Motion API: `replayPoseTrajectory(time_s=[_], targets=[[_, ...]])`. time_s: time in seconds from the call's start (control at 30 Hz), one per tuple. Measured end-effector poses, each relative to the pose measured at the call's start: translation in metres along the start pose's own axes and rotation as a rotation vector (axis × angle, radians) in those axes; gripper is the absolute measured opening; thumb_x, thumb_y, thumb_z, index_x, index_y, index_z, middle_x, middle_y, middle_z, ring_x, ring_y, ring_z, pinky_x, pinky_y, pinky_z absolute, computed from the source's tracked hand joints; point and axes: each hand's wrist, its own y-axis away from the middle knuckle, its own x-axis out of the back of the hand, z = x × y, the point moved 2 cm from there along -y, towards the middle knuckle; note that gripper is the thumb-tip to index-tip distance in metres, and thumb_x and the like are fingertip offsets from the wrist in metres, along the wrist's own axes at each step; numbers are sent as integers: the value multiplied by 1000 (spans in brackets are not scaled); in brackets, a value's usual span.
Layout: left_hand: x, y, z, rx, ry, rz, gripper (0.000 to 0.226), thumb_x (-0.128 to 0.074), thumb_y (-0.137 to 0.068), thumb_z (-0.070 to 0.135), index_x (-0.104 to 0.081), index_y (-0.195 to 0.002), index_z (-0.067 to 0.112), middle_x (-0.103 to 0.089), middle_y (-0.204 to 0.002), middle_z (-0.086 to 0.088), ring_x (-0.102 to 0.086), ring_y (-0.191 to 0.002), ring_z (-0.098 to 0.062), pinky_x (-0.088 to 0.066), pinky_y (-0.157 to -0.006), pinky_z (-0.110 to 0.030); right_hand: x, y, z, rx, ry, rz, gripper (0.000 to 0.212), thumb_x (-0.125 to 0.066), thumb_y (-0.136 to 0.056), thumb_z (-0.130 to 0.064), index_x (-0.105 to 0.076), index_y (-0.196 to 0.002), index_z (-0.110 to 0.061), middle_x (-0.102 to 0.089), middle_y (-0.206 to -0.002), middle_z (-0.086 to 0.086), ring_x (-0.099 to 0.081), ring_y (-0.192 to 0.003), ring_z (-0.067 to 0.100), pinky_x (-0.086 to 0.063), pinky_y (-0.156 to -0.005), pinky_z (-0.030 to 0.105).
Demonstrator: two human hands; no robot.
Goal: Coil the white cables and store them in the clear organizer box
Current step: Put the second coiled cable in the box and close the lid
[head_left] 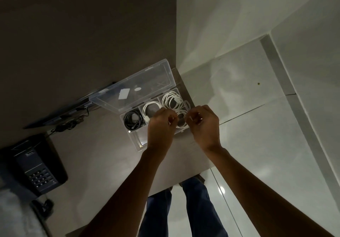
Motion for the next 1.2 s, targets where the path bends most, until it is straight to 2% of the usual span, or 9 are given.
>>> replayPoseTrajectory(time_s=[0.1,0.2,0.37,0.6,0.67,0.8,0.9,1.03,1.2], targets=[[8,-1,-9,74,169,-91,7,-77,-93,11,-76,-98,7,-77,-91,-1,-70,-74,2,-55,-72,-5,1,0,2,-6,-45,-17,13,-83,-92,-12,-72,-100,-13,-70,-95,7,-70,-82,24,-67,-78,44],[23,-3,-17,241,368,-177,13,-82,-89,12,-77,-101,12,-79,-92,6,-77,-78,-1,-60,-73,-12,1,-1,4,34,-5,-26,11,-81,-95,-18,-72,-100,-16,-70,-98,6,-71,-83,24,-67,-78,44],[53,-7,-6,162,314,-178,11,-81,-89,12,-79,-100,11,-80,-94,1,-76,-81,-8,-65,-78,-26,-3,2,8,39,6,4,13,-79,-96,-26,-76,-106,-17,-70,-109,6,-73,-92,24,-69,-79,43],[119,-23,13,-137,-284,442,22,-70,-98,26,-71,-116,15,-62,-126,-14,-55,-116,-29,-36,-97,-21,-5,3,8,32,30,-7,16,-81,-95,-25,-79,-110,-21,-68,-111,3,-72,-93,22,-69,-81,42],[123,-26,11,-121,-410,417,28,-67,-102,31,-69,-123,13,-62,-125,-16,-57,-114,-34,-39,-93,-36,-5,2,8,27,22,-5,17,-82,-93,-20,-80,-110,-20,-68,-110,4,-72,-92,22,-68,-82,40],[123,-20,10,-111,-478,358,35,-59,-106,37,-65,-132,14,-63,-129,-16,-55,-119,-34,-40,-99,-45,-6,2,7,13,-26,0,18,-84,-91,-13,-81,-108,-16,-68,-108,5,-71,-90,16,-67,-80,31],[129,-16,13,-170,-473,380,27,-60,-104,36,-69,-124,20,-67,-119,-9,-56,-113,-29,-31,-101,-41,-5,2,7,15,-36,-9,16,-85,-90,-11,-81,-105,-16,-69,-105,6,-71,-88,14,-65,-77,23],[118,9,13,-302,-406,185,22,-68,-98,30,-77,-115,19,-70,-104,-6,-57,-100,-22,-26,-89,-30,0,-1,5,38,-78,-11,22,-87,-87,-9,-72,-91,-25,-69,-92,0,-71,-83,10,-61,-71,18],[72,43,-9,-286,-421,-89,26,-73,-95,31,-78,-119,24,-72,-118,-7,-67,-110,-29,-54,-95,-44,2,-3,15,-87,-171,-35,36,-92,-83,-19,-60,-97,-15,-71,-86,-5,-68,-80,9,-57,-66,11]])
